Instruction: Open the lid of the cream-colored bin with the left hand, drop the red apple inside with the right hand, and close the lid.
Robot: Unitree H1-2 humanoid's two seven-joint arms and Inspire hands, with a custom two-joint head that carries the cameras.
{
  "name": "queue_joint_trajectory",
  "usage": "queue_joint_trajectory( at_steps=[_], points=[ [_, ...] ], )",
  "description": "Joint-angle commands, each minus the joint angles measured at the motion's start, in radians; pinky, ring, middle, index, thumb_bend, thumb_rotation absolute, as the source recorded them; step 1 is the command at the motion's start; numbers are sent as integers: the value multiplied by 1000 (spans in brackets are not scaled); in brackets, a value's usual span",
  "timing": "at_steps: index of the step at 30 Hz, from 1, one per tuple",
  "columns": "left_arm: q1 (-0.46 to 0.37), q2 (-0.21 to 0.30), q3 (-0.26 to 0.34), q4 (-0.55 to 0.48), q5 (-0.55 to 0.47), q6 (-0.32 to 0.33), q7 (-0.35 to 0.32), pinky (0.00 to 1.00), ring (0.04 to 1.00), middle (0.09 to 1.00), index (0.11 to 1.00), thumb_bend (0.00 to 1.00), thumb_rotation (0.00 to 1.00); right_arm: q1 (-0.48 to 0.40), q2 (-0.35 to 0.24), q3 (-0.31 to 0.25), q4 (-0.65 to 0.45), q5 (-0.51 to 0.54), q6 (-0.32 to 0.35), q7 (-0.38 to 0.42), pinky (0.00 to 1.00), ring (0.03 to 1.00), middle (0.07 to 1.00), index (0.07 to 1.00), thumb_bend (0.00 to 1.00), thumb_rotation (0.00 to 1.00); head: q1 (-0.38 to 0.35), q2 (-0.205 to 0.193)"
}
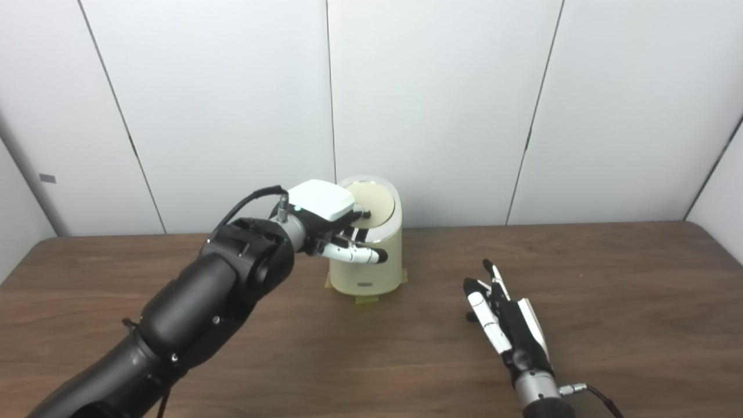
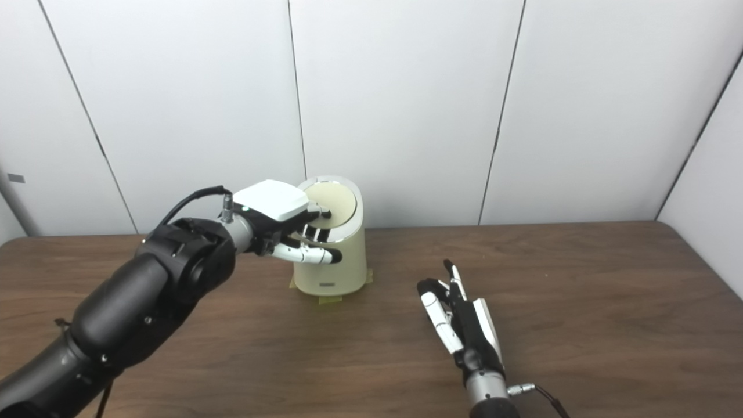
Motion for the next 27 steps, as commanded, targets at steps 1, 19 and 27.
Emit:
queue_joint_trajectory(
  at_steps=[1, 19, 27],
  points=[
    [-13, -4, 1, 3, 29, -14, -10, 1000, 971, 937, 924, 602, 1000, -21, -1, -10, -24, -11, 10, -14, 783, 860, 860, 1000, 509, 962, -2, 4],
    [37, -17, -15, -11, 125, -115, -95, 1000, 1000, 932, 879, 610, 1000, -30, -1, -25, -28, 4, 23, -10, 803, 873, 865, 1000, 511, 966, -8, 10],
    [31, -18, 125, -117, 43, -45, -129, 1000, 980, 922, 888, 587, 1000, -29, 1, -24, -38, -2, 30, -13, 786, 863, 862, 1000, 516, 965, -14, 13]
  ],
)
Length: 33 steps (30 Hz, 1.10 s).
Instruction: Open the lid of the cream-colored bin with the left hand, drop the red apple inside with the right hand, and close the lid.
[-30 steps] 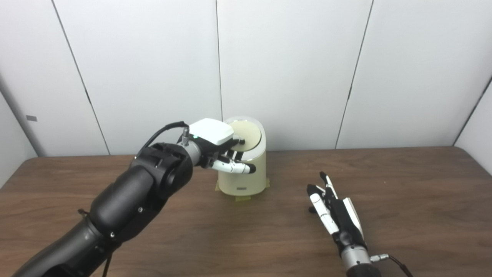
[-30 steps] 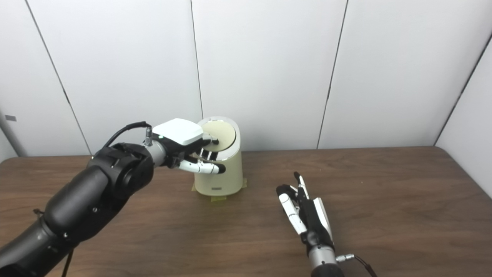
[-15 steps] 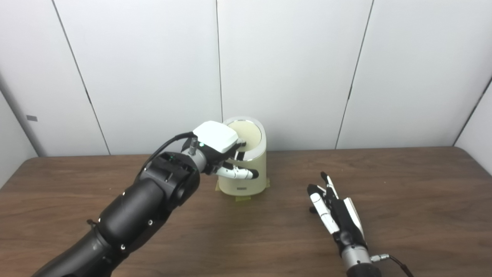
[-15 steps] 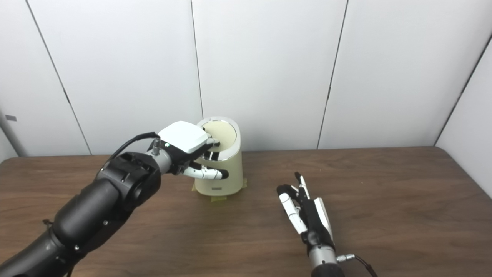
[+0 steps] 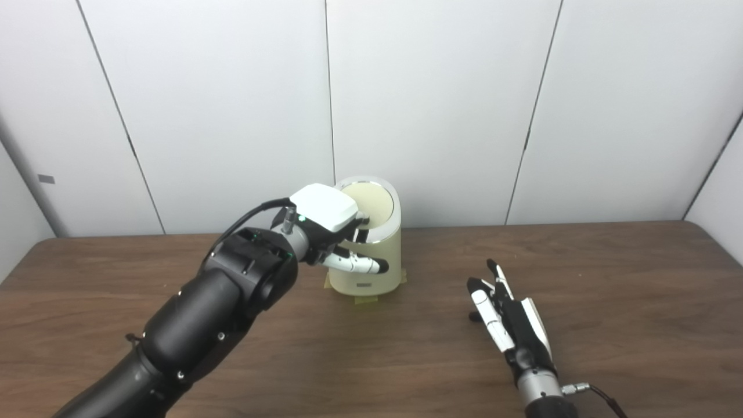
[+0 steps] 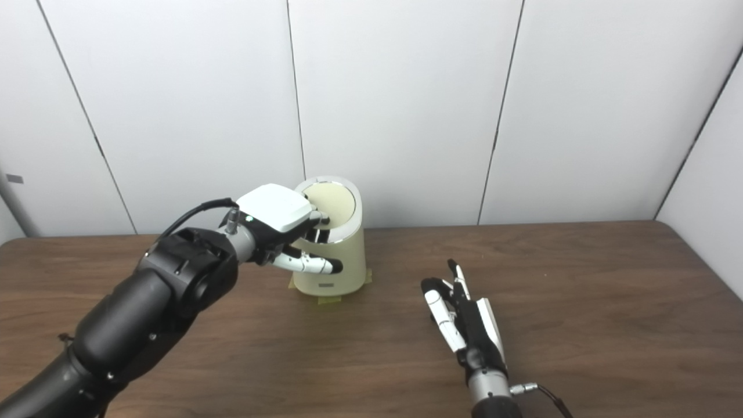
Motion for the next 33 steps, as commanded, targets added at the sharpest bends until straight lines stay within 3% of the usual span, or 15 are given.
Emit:
queue_joint_trajectory(
  at_steps=[1, 4, 9, 12, 15, 19, 25, 27, 33],
  points=[
    [-16, -2, 81, -61, -52, 45, 0, 1000, 974, 919, 891, 576, 1000, -26, -4, -12, -23, -6, 1, -13, 782, 863, 863, 1000, 513, 964, 2, 1],
    [-3, -26, 195, -114, -107, 91, 61, 987, 923, 888, 877, 550, 1000, -26, -8, -15, -22, -5, 0, -13, 787, 861, 863, 1000, 518, 965, 3, -2],
    [42, -89, 363, -208, -187, 196, 156, 880, 940, 940, 936, 446, 947, -25, -12, -19, -25, -3, 0, -8, 770, 859, 864, 1000, 522, 972, 5, -3],
    [101, -140, 466, -269, -261, 231, 251, 894, 966, 968, 961, 421, 906, -24, -16, -20, -23, 4, -2, -2, 766, 864, 870, 1000, 520, 973, 5, -4],
    [190, -172, 544, -318, -341, 230, 343, 923, 995, 998, 997, 408, 963, -23, -17, -23, -24, 6, -8, -2, 775, 863, 868, 1000, 524, 967, 3, -2],
    [333, -237, 700, -360, -622, 232, 418, 990, 1000, 1000, 1000, 402, 918, -16, -19, -25, -43, 14, -8, 5, 772, 864, 871, 1000, 523, 963, 7, 2],
    [473, -266, 802, -379, -857, 231, 499, 1000, 1000, 1000, 1000, 381, 926, -8, -25, -42, -76, 46, -57, 2, 759, 851, 865, 1000, 489, 935, 32, 6],
    [526, -271, 835, -378, -944, 221, 530, 1000, 1000, 1000, 1000, 387, 985, -4, -27, -56, -87, 71, -78, 1, 769, 852, 867, 1000, 506, 945, 37, 7],
    [646, -286, 864, -348, -1093, 180, 614, 1000, 994, 1000, 1000, 423, 996, -2, -3, -111, -125, 227, -88, 29, 835, 892, 902, 978, 579, 888, 42, 14]
  ],
)
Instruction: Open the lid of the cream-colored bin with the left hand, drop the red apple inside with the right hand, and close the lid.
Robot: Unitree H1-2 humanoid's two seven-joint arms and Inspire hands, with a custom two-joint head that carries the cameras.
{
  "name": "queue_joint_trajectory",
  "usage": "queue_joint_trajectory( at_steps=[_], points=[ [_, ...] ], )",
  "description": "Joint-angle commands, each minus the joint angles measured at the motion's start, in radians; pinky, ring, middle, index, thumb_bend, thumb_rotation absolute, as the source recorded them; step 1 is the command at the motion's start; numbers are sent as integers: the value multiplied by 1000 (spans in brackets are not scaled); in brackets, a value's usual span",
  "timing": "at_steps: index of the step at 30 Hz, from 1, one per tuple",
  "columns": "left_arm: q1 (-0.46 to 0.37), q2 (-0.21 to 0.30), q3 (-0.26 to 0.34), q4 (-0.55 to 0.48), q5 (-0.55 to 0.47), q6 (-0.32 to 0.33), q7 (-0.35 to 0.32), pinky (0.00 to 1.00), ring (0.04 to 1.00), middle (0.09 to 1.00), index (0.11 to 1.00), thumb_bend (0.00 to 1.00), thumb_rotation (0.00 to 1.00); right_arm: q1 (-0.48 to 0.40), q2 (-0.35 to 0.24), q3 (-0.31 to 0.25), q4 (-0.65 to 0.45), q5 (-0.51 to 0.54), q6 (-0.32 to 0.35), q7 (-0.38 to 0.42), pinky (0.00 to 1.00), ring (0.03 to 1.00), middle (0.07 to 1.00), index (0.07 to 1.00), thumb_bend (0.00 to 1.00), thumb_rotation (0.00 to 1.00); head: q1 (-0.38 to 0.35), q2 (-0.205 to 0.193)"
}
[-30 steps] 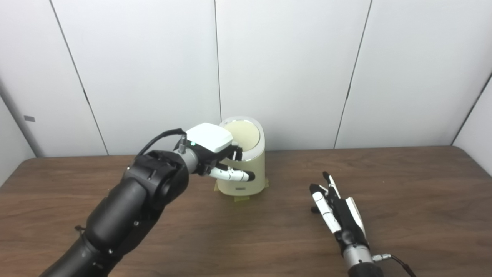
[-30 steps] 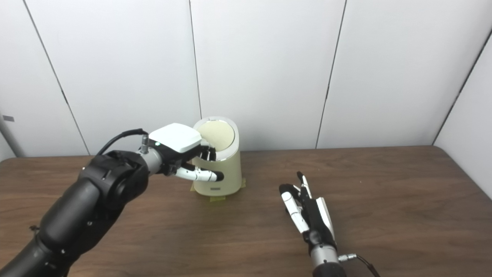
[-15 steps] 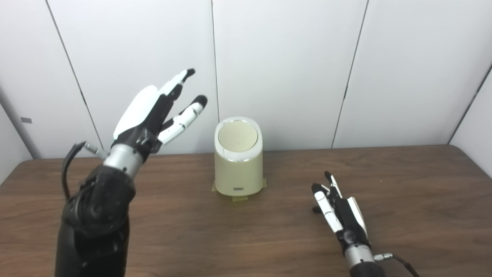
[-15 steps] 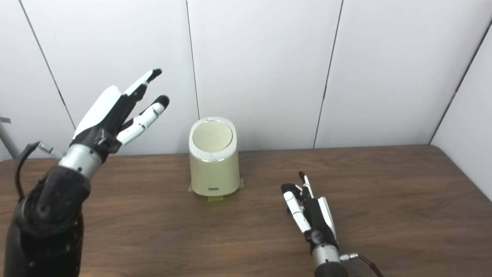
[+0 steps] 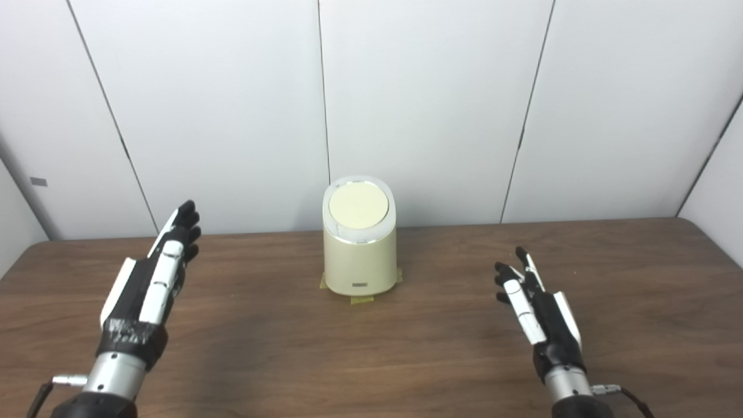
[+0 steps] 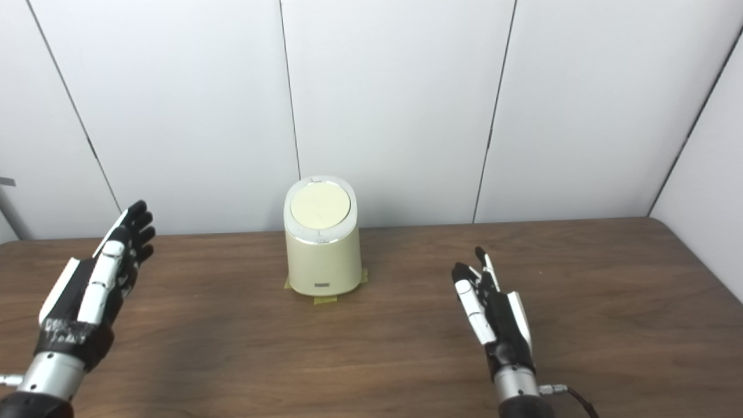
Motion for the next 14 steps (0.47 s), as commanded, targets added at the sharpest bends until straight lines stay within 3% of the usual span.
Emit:
queue_joint_trajectory(
  at_steps=[1, 7, 14],
  points=[
    [4, -10, 1, -2, -51, -59, 44, 1000, 995, 1000, 1000, 420, 998, -26, 10, -7, -51, 59, -41, 21, 845, 902, 911, 975, 592, 885, 0, 2],
    [89, -23, -35, 18, -116, -88, 98, 1000, 1000, 1000, 1000, 423, 1000, -18, 6, -18, -95, 115, -10, 34, 872, 924, 933, 940, 597, 875, -13, 8],
    [127, -21, -62, 42, -178, -124, 120, 1000, 1000, 1000, 1000, 415, 1000, -1, 6, -35, -129, 166, 45, 37, 889, 944, 948, 948, 575, 863, 4, 18]
  ],
)
